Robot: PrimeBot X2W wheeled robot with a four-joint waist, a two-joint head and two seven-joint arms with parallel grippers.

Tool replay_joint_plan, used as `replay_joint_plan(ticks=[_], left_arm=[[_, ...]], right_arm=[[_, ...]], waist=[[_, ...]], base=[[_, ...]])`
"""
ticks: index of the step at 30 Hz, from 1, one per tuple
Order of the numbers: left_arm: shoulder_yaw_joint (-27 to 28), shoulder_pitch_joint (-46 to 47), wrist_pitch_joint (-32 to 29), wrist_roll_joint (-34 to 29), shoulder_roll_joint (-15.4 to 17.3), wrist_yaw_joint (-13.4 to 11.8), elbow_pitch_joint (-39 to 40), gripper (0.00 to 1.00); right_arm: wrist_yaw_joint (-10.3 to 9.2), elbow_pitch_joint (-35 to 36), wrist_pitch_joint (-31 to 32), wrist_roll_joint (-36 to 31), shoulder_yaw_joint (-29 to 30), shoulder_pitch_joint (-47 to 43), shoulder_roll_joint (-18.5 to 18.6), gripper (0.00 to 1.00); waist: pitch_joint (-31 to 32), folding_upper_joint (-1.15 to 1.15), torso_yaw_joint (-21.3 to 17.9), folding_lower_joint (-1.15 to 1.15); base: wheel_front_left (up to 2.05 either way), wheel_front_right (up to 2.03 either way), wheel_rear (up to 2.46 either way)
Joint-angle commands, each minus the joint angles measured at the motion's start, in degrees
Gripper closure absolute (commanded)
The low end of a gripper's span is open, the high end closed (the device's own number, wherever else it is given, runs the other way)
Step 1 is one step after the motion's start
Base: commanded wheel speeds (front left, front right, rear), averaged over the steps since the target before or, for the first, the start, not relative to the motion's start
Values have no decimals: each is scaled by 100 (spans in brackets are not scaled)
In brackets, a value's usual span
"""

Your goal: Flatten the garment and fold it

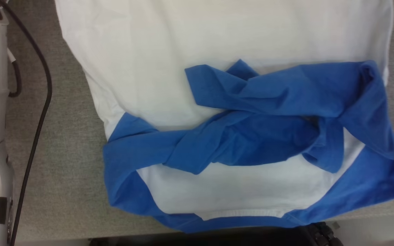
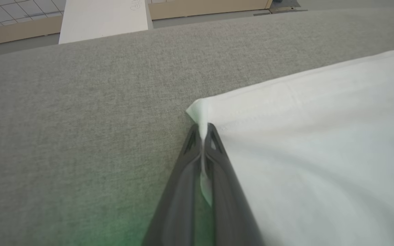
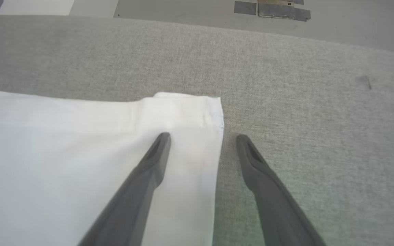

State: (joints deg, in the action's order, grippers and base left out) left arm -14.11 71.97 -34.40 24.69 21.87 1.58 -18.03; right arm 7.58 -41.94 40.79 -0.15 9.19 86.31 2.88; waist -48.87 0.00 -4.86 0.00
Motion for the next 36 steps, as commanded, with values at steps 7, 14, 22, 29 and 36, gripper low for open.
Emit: replay_joint_plan(ticks=[7,14,22,29,36], left_arm=[[-112,41,125,80,-18,119,-188,100],[-47,244,872,-127,57,61,-221,100],[68,821,2359,-701,159,-301,-340,100],[111,1247,3311,-946,196,-448,-462,100],[55,711,3417,-611,185,-76,-681,100]], right_arm=[[-9,0,805,-370,238,52,0,100],[-9,577,397,-675,446,-38,0,100],[-9,910,-691,-828,574,119,0,100],[-9,919,-1736,-855,537,329,0,100],[-9,720,-2301,-357,-45,-17,106,100]], waist=[[-233,0,207,0],[-215,0,147,0],[-179,0,28,0],[-76,0,-32,0],[441,0,9,0]], base=[[0,0,0],[0,0,0],[0,0,0],[0,0,0],[0,0,0]])
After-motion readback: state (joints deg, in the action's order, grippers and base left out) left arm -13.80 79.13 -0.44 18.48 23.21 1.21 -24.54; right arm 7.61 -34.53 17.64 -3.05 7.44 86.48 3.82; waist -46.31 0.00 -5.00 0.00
